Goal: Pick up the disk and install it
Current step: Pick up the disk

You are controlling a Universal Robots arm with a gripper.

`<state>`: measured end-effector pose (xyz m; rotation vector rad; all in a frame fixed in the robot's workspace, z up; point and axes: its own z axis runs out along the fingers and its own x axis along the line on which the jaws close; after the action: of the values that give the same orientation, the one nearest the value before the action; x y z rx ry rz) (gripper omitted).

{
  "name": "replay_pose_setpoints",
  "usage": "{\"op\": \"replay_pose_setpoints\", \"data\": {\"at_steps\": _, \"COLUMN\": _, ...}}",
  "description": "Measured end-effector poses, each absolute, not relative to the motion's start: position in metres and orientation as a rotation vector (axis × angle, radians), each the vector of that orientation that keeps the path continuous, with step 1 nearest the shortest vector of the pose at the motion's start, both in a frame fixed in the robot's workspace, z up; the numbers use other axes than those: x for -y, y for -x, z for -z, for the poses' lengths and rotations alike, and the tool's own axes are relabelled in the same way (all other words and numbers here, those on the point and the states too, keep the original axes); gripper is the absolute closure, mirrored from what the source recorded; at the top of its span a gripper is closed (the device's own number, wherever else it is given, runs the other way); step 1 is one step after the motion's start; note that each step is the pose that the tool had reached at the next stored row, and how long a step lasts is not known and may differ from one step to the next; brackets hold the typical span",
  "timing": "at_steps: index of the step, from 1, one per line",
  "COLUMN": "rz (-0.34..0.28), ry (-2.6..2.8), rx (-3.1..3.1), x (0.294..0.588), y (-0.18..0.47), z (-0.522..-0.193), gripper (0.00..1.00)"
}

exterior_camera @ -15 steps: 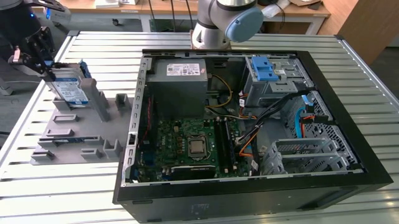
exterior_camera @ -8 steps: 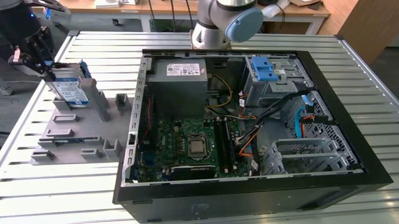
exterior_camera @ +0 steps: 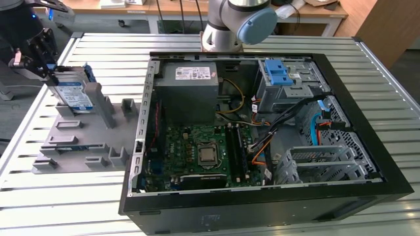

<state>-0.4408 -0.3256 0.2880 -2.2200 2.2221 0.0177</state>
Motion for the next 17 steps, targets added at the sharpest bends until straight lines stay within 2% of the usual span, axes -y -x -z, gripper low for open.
{"op": "replay_pose_setpoints", "data": {"at_steps": 17, "rz": -0.018, "ry": 2.220, "rx": -2.222, "x": 0.3256, "y": 0.4409, "z": -0.2931, "gripper": 0.63}}
